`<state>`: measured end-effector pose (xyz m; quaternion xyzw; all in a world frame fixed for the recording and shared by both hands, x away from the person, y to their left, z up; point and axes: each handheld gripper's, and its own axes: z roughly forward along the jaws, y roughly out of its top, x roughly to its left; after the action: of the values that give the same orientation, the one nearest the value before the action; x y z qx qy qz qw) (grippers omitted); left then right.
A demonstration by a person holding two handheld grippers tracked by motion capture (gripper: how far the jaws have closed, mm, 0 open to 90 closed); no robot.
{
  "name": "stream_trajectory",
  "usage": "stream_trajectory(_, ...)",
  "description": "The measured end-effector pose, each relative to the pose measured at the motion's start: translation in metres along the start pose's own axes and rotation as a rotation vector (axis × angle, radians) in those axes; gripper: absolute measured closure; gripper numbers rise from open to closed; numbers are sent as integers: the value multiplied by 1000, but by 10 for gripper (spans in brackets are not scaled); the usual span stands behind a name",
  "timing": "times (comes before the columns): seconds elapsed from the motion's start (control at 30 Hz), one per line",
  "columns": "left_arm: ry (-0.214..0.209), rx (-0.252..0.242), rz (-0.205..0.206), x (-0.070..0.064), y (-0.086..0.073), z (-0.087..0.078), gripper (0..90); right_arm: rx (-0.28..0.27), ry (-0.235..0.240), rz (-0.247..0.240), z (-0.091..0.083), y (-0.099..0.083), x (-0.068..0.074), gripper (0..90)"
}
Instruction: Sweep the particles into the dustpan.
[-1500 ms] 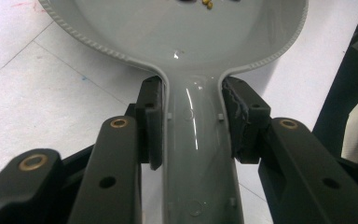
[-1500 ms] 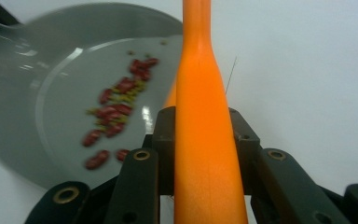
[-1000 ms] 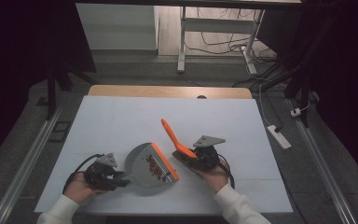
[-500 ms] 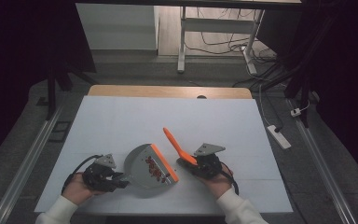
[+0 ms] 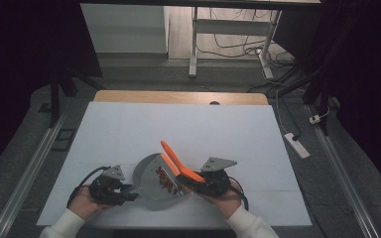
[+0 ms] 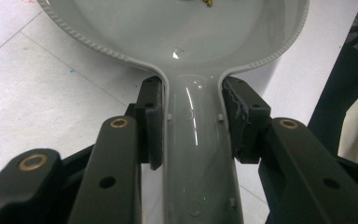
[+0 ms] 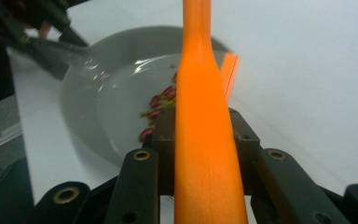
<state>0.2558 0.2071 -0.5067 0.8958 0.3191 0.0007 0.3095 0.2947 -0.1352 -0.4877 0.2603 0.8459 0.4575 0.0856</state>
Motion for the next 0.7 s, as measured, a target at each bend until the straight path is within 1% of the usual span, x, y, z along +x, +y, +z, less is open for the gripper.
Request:
stream_trajectory(0.07, 3, -6, -1, 0, 0, 1, 614, -16, -18, 18, -5, 0, -6, 700)
stream_trajectory(0.23, 7, -27, -6, -1, -1, 2, 614, -42, -82, 63, -15, -2, -26, 699)
stream_trajectory(0.4, 24, -49, -9, -1, -1, 5, 614, -52, -129, 100, -23, -7, -43, 699)
stream_trajectory(0.47, 27, -59, -14, 0, -1, 6, 614, -53, -144, 104, -25, -8, -48, 699)
stream_trajectory(0.57, 40, -72, -6, -1, -1, 6, 614, -55, -160, 110, -29, -9, -52, 699)
stream_trajectory(0.63, 49, -93, -13, -1, -1, 5, 613, -58, -167, 108, -31, -10, -54, 699)
stream_trajectory(0.7, 49, -118, -25, -1, -1, 3, 614, -65, -172, 108, -33, -10, -55, 699)
